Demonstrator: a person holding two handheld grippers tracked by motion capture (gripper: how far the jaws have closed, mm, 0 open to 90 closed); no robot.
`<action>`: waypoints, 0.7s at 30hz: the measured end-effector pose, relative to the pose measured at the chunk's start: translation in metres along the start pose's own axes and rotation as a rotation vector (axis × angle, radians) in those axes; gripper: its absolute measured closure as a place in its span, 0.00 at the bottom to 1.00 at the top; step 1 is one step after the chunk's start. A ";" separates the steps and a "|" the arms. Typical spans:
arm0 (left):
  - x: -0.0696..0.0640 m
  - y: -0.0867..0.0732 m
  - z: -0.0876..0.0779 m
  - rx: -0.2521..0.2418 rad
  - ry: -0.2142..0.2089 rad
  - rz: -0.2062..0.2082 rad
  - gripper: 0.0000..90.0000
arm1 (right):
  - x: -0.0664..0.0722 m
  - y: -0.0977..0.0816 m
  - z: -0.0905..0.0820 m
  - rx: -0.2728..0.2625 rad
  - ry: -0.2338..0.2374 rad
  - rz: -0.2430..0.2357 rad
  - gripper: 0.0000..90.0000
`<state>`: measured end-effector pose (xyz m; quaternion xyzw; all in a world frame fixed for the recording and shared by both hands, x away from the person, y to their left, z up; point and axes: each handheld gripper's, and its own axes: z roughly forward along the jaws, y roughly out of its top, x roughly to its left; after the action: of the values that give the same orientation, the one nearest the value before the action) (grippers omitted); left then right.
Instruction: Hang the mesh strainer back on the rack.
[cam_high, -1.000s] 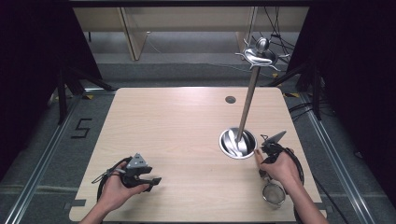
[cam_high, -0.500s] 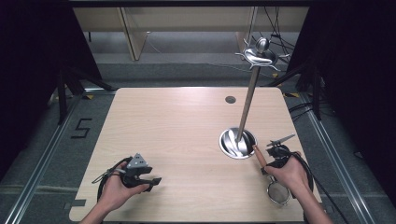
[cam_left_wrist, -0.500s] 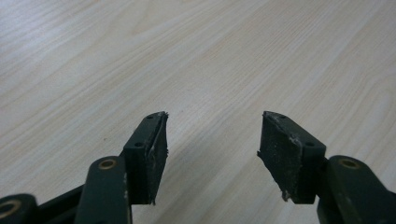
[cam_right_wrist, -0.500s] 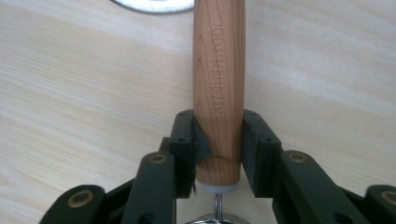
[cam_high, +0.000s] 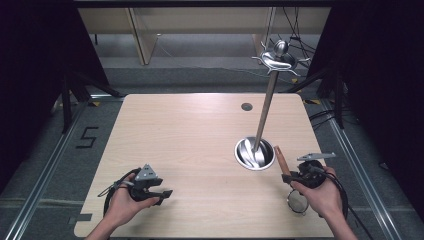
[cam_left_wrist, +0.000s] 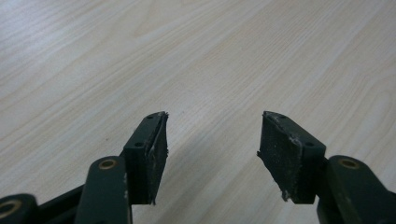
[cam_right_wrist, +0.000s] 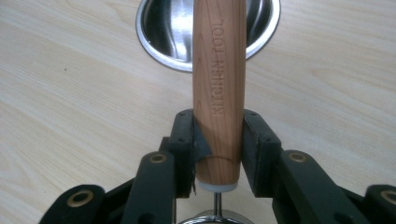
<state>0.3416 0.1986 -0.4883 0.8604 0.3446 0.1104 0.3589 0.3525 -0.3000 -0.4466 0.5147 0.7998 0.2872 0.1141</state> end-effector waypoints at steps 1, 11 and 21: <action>0.000 0.000 0.000 -0.007 0.002 -0.004 0.46 | 0.004 -0.002 -0.001 -0.051 0.019 -0.007 0.77; 0.000 0.000 -0.002 -0.013 0.003 -0.005 0.46 | 0.004 0.000 -0.011 -0.169 -0.023 -0.053 0.77; 0.000 0.000 -0.002 -0.013 0.003 -0.005 0.46 | 0.005 0.004 -0.021 -0.325 -0.008 -0.049 0.77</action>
<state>0.3409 0.1999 -0.4872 0.8568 0.3467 0.1133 0.3644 0.3433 -0.3016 -0.4271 0.4707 0.7548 0.4077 0.2060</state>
